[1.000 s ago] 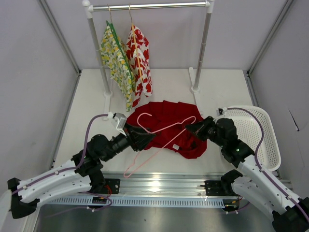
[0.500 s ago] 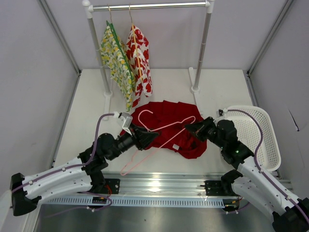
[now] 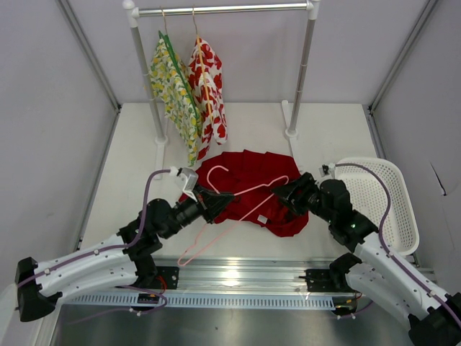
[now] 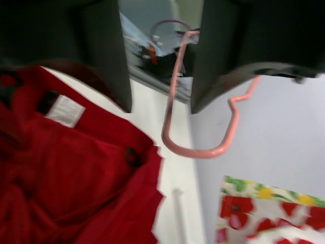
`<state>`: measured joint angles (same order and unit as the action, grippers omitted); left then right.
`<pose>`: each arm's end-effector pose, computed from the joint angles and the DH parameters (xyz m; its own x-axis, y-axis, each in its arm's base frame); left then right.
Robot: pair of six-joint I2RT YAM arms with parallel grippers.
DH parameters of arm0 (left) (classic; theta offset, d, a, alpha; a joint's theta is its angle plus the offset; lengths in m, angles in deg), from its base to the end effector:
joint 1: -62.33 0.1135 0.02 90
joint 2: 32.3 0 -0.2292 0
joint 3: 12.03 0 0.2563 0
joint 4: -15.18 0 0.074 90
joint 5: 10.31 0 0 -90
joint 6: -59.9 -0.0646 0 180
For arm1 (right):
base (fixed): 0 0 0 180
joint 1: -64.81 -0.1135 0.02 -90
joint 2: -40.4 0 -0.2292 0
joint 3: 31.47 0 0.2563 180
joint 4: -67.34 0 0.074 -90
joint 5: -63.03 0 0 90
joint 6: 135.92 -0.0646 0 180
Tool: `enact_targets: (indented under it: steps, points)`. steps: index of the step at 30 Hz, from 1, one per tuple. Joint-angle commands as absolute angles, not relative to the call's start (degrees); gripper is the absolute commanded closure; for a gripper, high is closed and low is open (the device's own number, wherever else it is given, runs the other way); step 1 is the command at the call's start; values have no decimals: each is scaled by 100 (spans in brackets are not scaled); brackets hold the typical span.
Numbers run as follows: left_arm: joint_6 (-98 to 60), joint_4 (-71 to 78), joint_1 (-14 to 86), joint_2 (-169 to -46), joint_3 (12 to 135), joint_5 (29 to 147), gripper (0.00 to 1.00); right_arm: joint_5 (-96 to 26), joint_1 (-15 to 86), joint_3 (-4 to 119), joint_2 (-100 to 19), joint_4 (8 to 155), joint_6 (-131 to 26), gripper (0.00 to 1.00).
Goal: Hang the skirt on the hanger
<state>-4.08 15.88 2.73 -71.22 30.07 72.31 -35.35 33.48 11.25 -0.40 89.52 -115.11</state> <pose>0.1262 -0.1988 0.2811 -0.3160 -0.3211 -0.8928 0.7254 0.5247 -0.4455 0.1933 0.1287 0.2241 -0.6951 0.6595 -0.2861 0.0522 0.4433 0.8949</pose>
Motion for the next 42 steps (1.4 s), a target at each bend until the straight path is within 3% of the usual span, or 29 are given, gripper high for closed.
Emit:
enact_targets:
  steps: [1,2,7,10,11,13,16,20,31,42]
  points:
    - [-786,1353,309,-7071,3122,7029,100,-3208,3264,1877,-302,10080,-10414,34]
    - [-926,1029,309,-7054,3183,6967,100,-2876,3168,2002,-337,10588,-10236,28]
    - [-997,394,309,-6649,3192,7080,100,-2091,2965,2363,-136,11488,-9664,26]
    - [-927,208,309,-6605,3157,7414,100,-2072,2922,2425,-144,11779,-9496,39]
    - [-866,43,309,-6596,3096,7484,100,-2099,2913,2408,-170,11814,-9453,54]
    - [-805,50,309,-6553,2973,7573,100,-2099,2816,2338,-293,11841,-9435,66]
    - [-655,68,300,-6544,2806,7434,100,-2107,2650,2215,-381,11762,-9399,71]
    - [-506,207,300,-6395,2569,7362,100,-1932,2447,2171,-566,11832,-9461,71]
    - [-549,287,300,-6394,2621,7424,100,-1686,2315,1477,-592,11438,-9803,55]
    - [-567,261,300,-6456,2630,7441,100,-1633,2306,1089,-575,10822,-10076,59]
